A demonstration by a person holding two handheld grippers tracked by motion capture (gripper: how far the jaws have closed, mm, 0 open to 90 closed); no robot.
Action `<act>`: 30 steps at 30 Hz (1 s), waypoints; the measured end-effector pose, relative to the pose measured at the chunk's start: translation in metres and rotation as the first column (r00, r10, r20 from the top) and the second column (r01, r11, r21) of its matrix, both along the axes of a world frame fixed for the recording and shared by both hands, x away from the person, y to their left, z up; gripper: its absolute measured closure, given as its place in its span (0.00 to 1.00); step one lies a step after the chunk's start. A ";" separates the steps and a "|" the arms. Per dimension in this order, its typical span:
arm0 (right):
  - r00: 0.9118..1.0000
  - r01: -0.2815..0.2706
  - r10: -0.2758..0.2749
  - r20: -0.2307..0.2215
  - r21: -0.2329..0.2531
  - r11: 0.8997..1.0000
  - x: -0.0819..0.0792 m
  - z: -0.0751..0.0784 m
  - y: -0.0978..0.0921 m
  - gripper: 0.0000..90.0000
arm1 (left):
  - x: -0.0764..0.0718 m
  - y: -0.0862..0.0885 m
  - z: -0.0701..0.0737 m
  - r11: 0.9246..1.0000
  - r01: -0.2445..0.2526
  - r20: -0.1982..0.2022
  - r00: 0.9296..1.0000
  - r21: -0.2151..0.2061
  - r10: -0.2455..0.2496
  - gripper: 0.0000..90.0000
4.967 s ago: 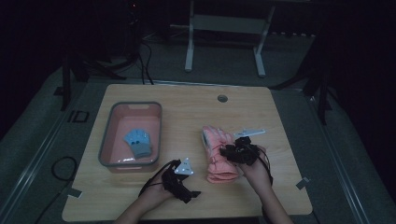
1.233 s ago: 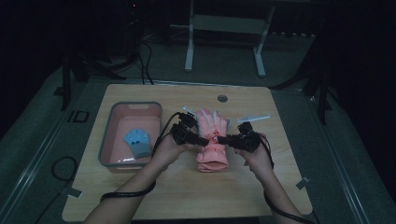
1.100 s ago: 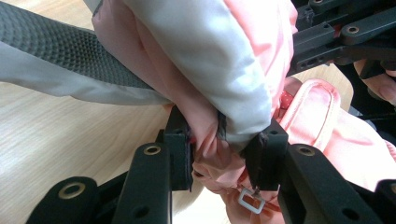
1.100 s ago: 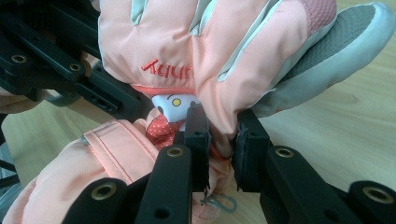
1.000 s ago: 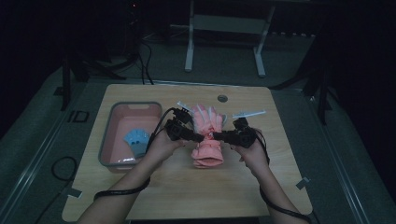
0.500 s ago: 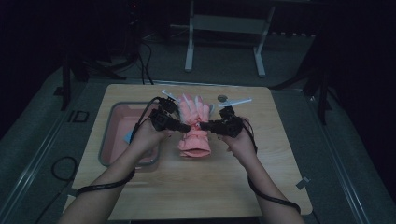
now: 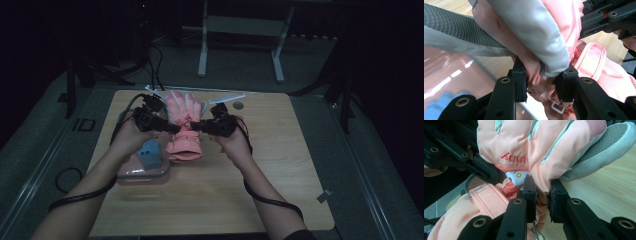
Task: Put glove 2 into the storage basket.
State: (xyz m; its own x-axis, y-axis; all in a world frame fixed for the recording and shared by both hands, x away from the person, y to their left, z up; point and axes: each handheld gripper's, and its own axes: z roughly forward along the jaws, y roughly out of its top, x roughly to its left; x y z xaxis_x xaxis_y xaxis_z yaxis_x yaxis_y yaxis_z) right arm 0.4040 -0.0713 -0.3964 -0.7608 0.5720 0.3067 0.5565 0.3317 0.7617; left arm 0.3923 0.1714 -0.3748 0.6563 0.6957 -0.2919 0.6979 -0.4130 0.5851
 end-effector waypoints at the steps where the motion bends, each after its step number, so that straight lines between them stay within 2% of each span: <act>1: 1.000 -0.004 0.004 0.000 0.003 1.000 0.001 0.000 0.006 0.87 | 0.000 0.006 0.001 1.000 -0.005 -0.001 1.000 0.005 0.005 0.73; 3: 1.000 -0.007 0.007 0.000 0.007 1.000 0.001 0.000 0.012 0.87 | -0.001 0.011 0.002 1.000 -0.010 0.000 1.000 0.010 0.010 0.73; 4: 1.000 -0.020 0.020 0.002 0.013 1.000 0.002 0.001 0.024 0.87 | -0.003 0.023 0.004 1.000 -0.024 -0.001 1.000 0.013 0.024 0.73; 8: 0.999 -0.042 0.042 0.000 0.023 0.999 0.004 -0.002 0.050 0.87 | -0.005 0.047 0.005 0.998 -0.047 -0.013 0.999 0.037 0.048 0.73; 13: 0.998 -0.055 0.055 -0.014 0.034 0.998 0.008 -0.014 0.082 0.87 | -0.003 0.076 -0.005 0.996 -0.068 -0.036 0.997 0.059 0.070 0.73; 15: 0.998 -0.053 0.055 -0.029 0.041 0.998 0.010 -0.022 0.093 0.87 | -0.001 0.085 -0.012 0.995 -0.074 -0.051 0.996 0.066 0.077 0.73; 20: 0.997 -0.049 0.050 -0.060 0.023 0.999 0.013 -0.046 0.112 0.87 | 0.004 0.099 -0.038 0.994 -0.081 -0.095 0.992 0.069 0.087 0.73; 22: 0.996 -0.047 0.048 -0.073 0.018 0.999 0.013 -0.051 0.115 0.87 | 0.004 0.099 -0.038 0.994 -0.081 -0.095 0.992 0.069 0.087 0.73; 23: 0.995 -0.046 0.047 -0.089 0.008 0.999 0.013 -0.061 0.119 0.87 | 0.006 0.104 -0.054 0.995 -0.081 -0.126 0.988 0.066 0.089 0.73; 25: 0.994 -0.049 0.048 -0.100 -0.009 0.999 0.013 -0.070 0.122 0.87 | 0.006 0.105 -0.065 0.994 -0.079 -0.150 0.985 0.071 0.089 0.73; 30: 0.989 -0.056 0.050 -0.138 -0.043 0.998 0.010 -0.087 0.125 0.86 | 0.005 0.106 -0.082 0.995 -0.070 -0.186 0.979 0.071 0.083 0.73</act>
